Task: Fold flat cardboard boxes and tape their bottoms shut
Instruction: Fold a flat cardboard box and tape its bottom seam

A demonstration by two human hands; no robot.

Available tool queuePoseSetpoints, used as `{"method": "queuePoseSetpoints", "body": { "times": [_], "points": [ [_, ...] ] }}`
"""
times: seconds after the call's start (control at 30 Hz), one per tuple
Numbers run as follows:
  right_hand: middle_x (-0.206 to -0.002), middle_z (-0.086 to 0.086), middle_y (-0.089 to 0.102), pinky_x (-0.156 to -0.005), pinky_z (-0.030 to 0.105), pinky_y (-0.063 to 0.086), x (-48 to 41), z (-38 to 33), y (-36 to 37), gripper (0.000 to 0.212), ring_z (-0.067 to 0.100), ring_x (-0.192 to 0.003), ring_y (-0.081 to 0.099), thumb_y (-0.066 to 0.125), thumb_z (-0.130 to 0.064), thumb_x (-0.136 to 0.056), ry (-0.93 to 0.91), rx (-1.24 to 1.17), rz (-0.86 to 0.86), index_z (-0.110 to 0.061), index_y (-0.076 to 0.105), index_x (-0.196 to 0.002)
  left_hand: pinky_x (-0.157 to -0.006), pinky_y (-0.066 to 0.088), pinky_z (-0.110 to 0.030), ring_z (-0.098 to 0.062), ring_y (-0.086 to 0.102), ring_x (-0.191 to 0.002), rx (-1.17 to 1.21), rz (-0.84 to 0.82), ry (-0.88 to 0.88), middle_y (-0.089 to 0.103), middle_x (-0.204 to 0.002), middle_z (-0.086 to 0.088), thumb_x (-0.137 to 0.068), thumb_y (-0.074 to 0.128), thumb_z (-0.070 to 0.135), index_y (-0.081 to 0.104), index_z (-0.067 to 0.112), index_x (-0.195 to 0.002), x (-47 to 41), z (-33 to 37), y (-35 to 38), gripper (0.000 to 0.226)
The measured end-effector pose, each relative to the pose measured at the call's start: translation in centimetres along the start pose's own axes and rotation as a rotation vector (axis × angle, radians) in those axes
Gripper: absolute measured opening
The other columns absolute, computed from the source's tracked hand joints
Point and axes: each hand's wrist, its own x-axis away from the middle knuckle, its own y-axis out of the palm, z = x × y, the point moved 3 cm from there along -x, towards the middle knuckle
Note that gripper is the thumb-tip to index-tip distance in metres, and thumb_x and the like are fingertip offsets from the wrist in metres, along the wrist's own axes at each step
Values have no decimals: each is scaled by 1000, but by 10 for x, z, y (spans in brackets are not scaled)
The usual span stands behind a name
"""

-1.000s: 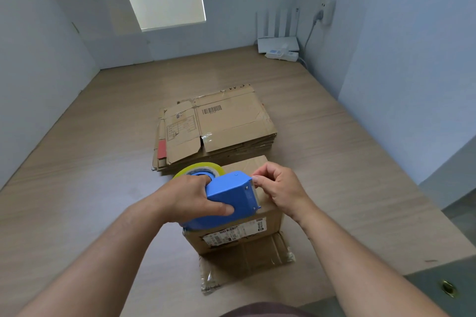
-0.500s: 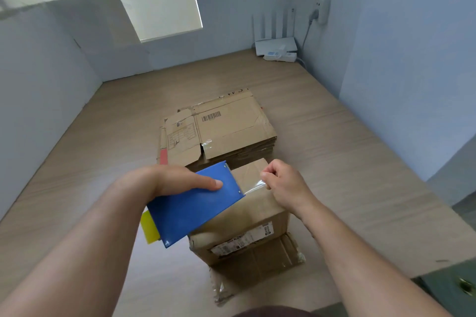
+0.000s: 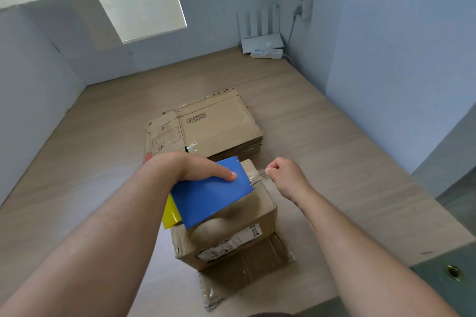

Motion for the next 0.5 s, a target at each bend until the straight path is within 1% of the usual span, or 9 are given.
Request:
{"method": "queuePoseSetpoints", "body": {
  "times": [0.1,0.17,0.23,0.3,0.37,0.43,0.47,0.5],
  "points": [
    [-66,-1,51,-49,22,31,-1,8,3,19,13,-58,43,52,-13,-91,52,-112,-26,-15,56,-73,-73,51,-29,-20,69,-81,-3,-18,-3,71,-90,-2,-66,70,70,67,22,-93,-1,0,3,56],
    [-62,-1,47,-41,20,28,-1,14,7,19,12,-50,36,52,-12,-92,102,-190,-59,-12,55,-73,-68,49,-28,-19,69,-78,-1,-27,-6,71,-87,-2,-68,69,69,67,22,-92,-1,1,5,53],
    [-60,3,42,-37,19,25,2,21,16,21,13,-45,29,54,-18,-93,155,-288,-126,-9,50,-75,-69,49,-28,-19,69,-79,-8,-31,-7,71,-88,-2,-70,68,69,67,22,-92,-2,3,8,52],
    [-59,5,37,-37,21,24,6,25,22,23,14,-42,26,56,-27,-93,187,-330,-171,-12,48,-78,-69,49,-28,-18,68,-79,-15,-29,-6,70,-89,-2,-70,67,69,67,22,-91,-2,5,10,51],
    [-58,3,36,-37,20,25,8,29,23,29,14,-40,27,57,-36,-92,213,-292,-160,-16,46,-75,-69,49,-29,-19,67,-79,-16,-24,-4,69,-89,-2,-70,67,69,66,22,-91,-3,6,10,51],
    [-61,2,39,-37,20,26,12,36,15,33,15,-44,31,64,-43,-84,281,-199,-99,-19,44,-76,-69,49,-29,-19,67,-79,-10,-20,-2,69,-90,-3,-70,67,69,65,22,-92,-3,6,11,52],
    [-63,1,41,-39,22,29,15,42,10,35,16,-48,36,67,-42,-81,311,-128,-53,-18,42,-78,-70,50,-30,-20,67,-80,-8,-17,1,69,-90,-3,-70,67,69,65,22,-92,-2,6,11,52],
    [-64,1,44,-44,25,34,17,46,5,33,19,-52,41,68,-38,-81,310,-57,-2,-18,43,-76,-73,50,-31,-20,67,-81,-10,-12,6,69,-91,-3,-70,68,69,66,21,-93,-3,6,11,53]
  ]
}}
